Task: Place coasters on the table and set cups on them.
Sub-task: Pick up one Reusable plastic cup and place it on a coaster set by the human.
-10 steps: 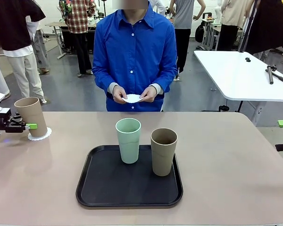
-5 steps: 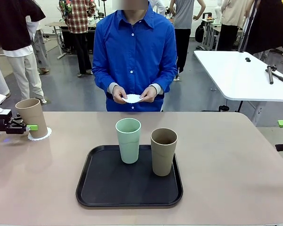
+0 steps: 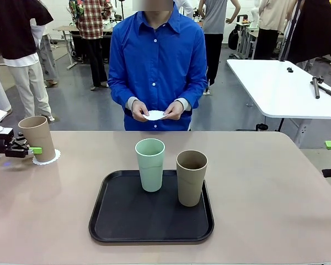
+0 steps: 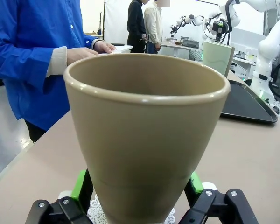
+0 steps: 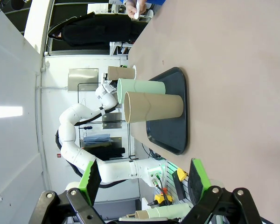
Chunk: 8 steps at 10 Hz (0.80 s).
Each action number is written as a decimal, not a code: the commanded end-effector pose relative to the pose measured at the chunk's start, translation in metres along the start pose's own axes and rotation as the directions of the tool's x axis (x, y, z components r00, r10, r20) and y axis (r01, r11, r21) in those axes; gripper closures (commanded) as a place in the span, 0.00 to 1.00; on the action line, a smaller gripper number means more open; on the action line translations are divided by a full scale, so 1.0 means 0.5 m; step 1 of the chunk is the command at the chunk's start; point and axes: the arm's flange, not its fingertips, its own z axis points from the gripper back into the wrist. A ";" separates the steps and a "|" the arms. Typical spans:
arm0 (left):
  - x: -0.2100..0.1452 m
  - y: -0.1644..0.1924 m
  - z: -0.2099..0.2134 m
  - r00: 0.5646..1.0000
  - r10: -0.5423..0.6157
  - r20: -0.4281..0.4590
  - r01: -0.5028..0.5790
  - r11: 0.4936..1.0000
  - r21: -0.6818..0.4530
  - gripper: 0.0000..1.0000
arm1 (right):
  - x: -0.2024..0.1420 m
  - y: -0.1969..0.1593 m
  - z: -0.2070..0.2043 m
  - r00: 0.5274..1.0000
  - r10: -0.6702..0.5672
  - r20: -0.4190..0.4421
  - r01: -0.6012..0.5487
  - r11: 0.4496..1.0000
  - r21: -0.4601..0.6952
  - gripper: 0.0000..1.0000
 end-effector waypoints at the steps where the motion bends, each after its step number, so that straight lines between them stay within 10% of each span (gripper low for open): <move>1: 0.003 0.003 0.009 1.000 -0.005 -0.010 0.005 0.999 -0.034 0.00 | 0.002 0.001 0.000 1.000 0.009 0.004 -0.009 1.000 0.018 0.00; 8: 0.005 0.005 0.020 1.000 -0.008 -0.028 0.006 0.997 -0.083 0.00 | 0.002 0.001 0.000 1.000 0.009 0.004 -0.009 1.000 0.018 0.00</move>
